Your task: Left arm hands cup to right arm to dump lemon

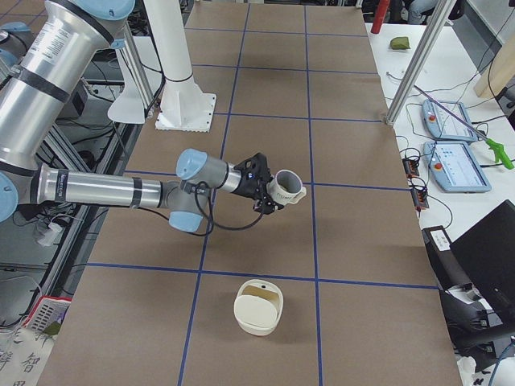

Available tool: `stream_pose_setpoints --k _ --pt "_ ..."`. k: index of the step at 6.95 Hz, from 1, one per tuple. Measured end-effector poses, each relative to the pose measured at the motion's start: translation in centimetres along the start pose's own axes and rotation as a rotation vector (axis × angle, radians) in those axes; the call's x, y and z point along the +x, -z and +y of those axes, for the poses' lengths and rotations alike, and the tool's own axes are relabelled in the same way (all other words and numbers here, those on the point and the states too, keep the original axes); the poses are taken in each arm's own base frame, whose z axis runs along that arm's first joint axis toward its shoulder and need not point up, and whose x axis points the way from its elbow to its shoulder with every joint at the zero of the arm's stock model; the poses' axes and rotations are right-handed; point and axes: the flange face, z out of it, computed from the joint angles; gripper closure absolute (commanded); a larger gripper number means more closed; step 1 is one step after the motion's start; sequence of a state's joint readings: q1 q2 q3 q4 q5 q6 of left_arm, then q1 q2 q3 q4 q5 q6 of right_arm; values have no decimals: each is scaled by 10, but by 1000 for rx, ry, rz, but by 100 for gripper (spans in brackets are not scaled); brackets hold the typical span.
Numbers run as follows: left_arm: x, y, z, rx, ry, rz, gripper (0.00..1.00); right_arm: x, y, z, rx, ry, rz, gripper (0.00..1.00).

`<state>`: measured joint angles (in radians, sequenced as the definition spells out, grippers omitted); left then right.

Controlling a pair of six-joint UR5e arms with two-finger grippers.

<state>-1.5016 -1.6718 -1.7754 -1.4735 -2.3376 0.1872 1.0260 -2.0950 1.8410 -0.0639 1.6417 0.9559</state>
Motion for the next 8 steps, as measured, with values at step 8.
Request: stream_pose_setpoints --k 8 --pt "4 6 -7 13 -12 -2 0 142 54 92 88 -835 -321 100"
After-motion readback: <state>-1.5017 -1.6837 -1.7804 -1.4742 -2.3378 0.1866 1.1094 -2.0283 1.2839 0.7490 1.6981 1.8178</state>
